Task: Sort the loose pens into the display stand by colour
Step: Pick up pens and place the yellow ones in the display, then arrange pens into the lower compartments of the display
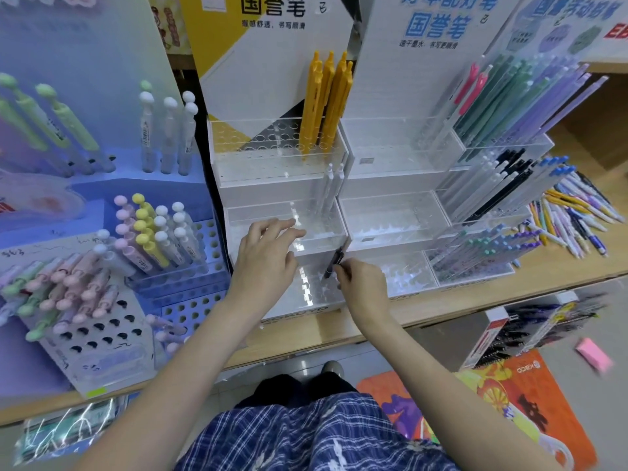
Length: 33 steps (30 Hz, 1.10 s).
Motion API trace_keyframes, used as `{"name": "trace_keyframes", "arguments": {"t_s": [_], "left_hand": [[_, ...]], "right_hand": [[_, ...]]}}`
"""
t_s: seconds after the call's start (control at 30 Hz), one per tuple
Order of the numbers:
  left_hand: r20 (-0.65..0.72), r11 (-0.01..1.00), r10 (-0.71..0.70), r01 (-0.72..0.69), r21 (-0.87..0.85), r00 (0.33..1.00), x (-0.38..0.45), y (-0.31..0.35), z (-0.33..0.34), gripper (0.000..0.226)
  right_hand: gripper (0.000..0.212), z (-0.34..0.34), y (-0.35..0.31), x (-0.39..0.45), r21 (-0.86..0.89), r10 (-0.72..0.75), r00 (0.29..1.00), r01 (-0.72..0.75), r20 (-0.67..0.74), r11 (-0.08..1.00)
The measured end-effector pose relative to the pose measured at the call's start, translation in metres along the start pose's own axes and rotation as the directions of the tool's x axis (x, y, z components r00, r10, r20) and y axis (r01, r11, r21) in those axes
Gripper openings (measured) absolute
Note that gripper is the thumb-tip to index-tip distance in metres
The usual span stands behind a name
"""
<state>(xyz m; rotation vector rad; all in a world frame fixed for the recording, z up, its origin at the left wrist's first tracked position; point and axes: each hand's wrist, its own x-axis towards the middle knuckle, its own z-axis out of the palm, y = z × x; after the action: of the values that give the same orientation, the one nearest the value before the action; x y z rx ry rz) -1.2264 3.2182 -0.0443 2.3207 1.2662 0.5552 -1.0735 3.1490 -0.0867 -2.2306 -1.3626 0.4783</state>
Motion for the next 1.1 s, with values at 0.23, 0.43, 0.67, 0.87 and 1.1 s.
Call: {"name": "trace_keyframes", "arguments": {"t_s": [0.23,0.43,0.67,0.87,1.1], "left_hand": [[0.009,0.999,-0.024,0.024,0.047,1.0,-0.002,0.006,0.003,0.038],[-0.148,0.999,0.034,-0.037,-0.02,0.988,0.0,0.073,0.025,0.031],[-0.076,0.964,0.231,-0.239,-0.116,0.97,0.032,0.227,0.14,0.036],[0.025,0.943,0.307,-0.301,-0.142,0.951,0.061,0.342,0.224,0.038],[0.341,0.998,-0.001,-0.02,0.059,0.94,0.105,0.366,0.301,0.043]], "right_hand": [[0.028,-0.022,0.011,-0.004,0.076,-0.016,0.994,0.008,0.105,0.997],[0.026,-0.106,0.085,-0.008,0.142,-0.029,0.999,0.033,-0.027,0.989],[0.018,-0.222,0.268,-0.013,0.11,0.122,0.99,-0.113,-0.074,0.987],[0.03,-0.278,0.385,0.015,0.085,0.226,0.97,-0.234,0.089,0.969],[0.054,-0.288,0.439,0.101,0.115,0.337,0.939,-0.343,0.07,0.932]]}}
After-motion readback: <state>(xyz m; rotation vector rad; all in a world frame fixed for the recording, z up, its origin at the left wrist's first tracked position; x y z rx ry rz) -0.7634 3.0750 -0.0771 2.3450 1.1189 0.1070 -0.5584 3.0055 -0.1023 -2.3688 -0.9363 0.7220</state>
